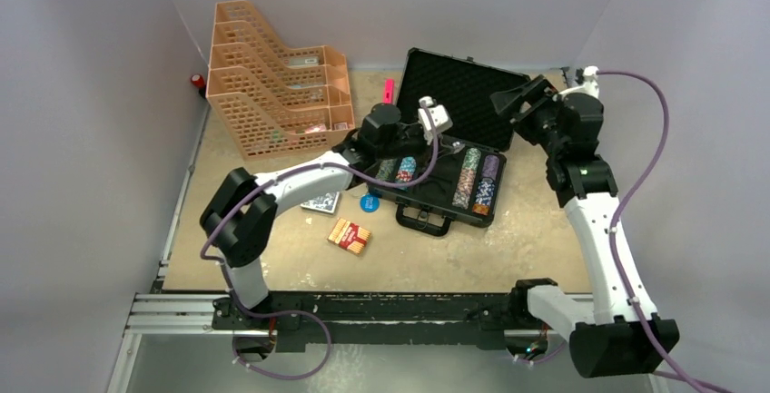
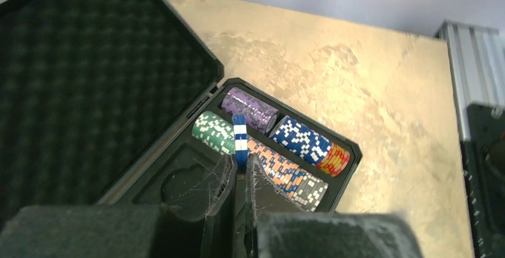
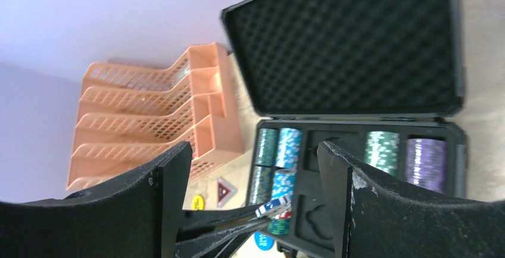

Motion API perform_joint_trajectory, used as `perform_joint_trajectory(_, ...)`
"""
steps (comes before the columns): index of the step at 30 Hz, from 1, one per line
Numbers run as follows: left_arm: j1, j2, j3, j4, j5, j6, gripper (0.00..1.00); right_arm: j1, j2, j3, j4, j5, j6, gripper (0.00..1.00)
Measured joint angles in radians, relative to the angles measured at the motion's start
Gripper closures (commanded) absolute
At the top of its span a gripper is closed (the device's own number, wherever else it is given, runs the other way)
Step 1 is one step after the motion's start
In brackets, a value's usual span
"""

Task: Pack up texas hold em set

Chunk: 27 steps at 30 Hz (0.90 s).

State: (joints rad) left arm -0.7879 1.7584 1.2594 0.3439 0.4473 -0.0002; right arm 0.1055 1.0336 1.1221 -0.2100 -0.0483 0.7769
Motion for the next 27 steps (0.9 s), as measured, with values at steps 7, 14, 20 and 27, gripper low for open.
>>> perform_joint_trajectory(7, -0.029, 0.194, 0.208, -0.046, 0.151, 0.183, 1.00, -0.220, 0.026, -0.126, -0.002, -0.159, 0.016, 0.25)
perform_joint_trajectory(14, -0.066, 0.336, 0.330, -0.083, 0.270, 0.274, 1.00, -0.330, 0.044, -0.293, -0.004, -0.281, 0.038, 0.27)
perform_joint_trajectory(20, -0.090, 0.428, 0.383, -0.098, 0.333, 0.292, 1.00, -0.364, 0.048, -0.315, 0.002, -0.330, 0.037, 0.27)
perform_joint_trajectory(27, -0.092, 0.504, 0.415, -0.075, 0.342, 0.288, 1.00, -0.383, 0.068, -0.328, 0.013, -0.356, 0.027, 0.27)
